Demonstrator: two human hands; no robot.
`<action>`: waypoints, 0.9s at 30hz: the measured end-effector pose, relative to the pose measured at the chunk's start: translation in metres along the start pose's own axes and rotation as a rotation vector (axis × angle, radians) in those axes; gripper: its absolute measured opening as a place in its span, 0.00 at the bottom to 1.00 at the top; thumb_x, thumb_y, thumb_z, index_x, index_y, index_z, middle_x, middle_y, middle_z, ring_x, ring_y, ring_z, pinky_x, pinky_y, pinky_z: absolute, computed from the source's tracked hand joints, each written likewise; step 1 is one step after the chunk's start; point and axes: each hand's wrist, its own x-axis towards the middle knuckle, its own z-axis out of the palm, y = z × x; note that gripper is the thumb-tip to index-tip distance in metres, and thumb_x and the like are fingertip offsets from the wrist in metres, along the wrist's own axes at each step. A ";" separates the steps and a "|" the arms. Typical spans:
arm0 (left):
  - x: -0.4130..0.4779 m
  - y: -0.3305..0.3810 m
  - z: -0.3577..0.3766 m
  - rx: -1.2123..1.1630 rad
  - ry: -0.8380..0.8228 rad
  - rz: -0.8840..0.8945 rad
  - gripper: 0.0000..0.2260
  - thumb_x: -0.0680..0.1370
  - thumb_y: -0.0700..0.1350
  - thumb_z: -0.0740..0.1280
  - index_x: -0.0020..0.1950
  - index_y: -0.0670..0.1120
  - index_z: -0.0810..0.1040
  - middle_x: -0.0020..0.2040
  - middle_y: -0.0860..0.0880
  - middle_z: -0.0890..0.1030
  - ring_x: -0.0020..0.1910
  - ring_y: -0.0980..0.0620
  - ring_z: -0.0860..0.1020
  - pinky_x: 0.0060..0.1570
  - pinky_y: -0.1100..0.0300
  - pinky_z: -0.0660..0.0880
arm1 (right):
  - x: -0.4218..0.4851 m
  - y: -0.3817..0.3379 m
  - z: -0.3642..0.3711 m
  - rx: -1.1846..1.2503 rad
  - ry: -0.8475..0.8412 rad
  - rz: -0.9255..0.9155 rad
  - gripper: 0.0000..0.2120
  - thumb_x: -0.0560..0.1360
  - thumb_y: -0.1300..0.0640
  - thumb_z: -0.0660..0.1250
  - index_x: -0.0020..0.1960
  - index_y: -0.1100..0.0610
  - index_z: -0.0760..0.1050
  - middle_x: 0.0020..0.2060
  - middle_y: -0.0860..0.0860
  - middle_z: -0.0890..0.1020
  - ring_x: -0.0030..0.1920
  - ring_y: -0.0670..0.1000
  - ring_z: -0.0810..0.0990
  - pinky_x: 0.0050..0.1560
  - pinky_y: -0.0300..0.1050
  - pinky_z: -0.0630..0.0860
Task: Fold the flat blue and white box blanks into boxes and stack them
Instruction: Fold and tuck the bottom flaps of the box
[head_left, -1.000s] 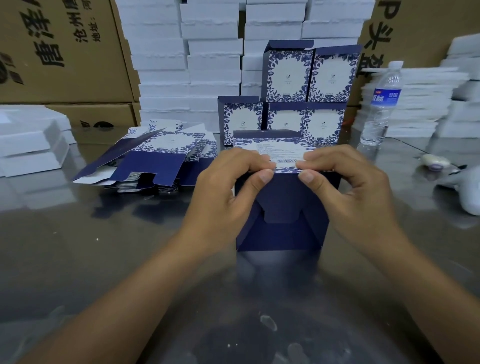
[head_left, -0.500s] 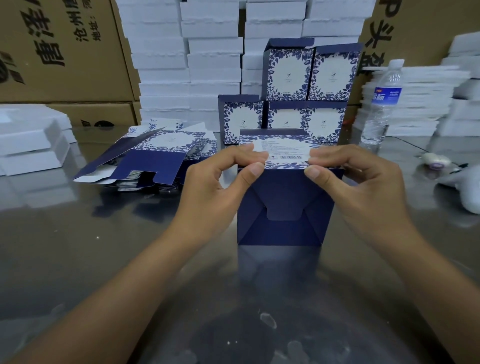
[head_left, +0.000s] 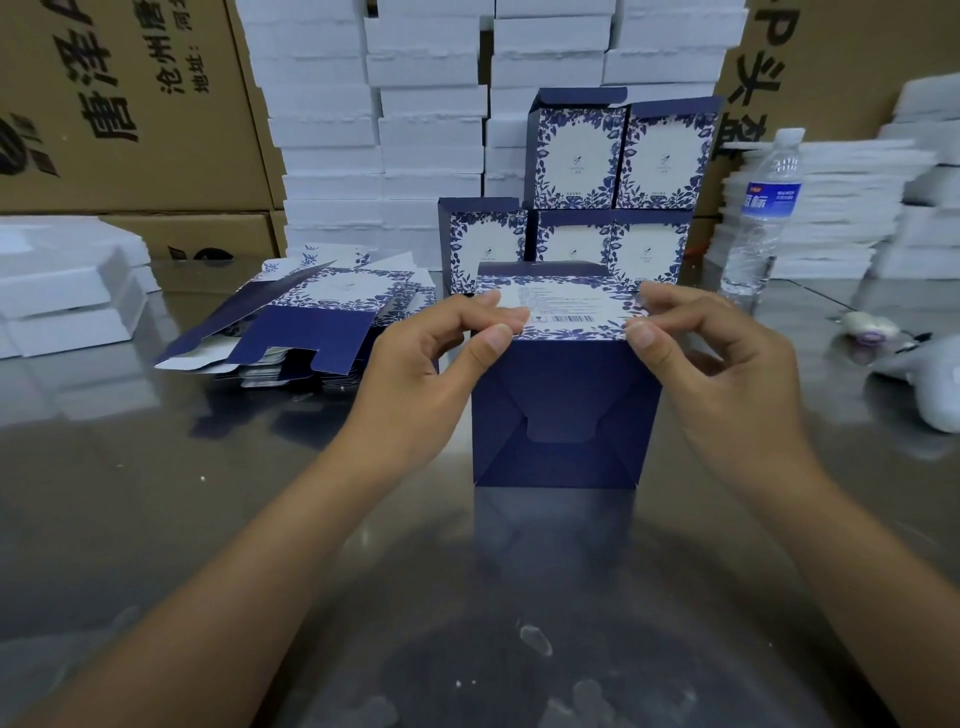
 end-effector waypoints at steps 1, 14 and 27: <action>0.000 0.000 0.000 0.003 -0.005 -0.003 0.06 0.77 0.43 0.62 0.45 0.53 0.78 0.51 0.59 0.81 0.65 0.61 0.73 0.61 0.70 0.68 | 0.000 0.000 0.000 0.010 -0.005 0.017 0.04 0.68 0.46 0.67 0.41 0.46 0.78 0.52 0.46 0.81 0.56 0.39 0.77 0.49 0.30 0.73; -0.002 -0.012 -0.004 0.039 0.045 -0.035 0.07 0.75 0.47 0.67 0.51 0.57 0.78 0.58 0.63 0.79 0.69 0.65 0.67 0.65 0.64 0.66 | -0.001 0.011 -0.001 0.083 -0.084 0.087 0.10 0.72 0.43 0.65 0.49 0.45 0.76 0.47 0.42 0.81 0.49 0.39 0.78 0.51 0.35 0.74; -0.015 -0.026 0.011 0.070 -0.025 -0.186 0.33 0.76 0.45 0.69 0.69 0.70 0.55 0.73 0.58 0.66 0.70 0.56 0.67 0.63 0.62 0.71 | -0.011 0.022 0.006 -0.236 -0.259 -0.024 0.34 0.68 0.52 0.74 0.62 0.35 0.55 0.66 0.48 0.70 0.62 0.54 0.74 0.61 0.56 0.73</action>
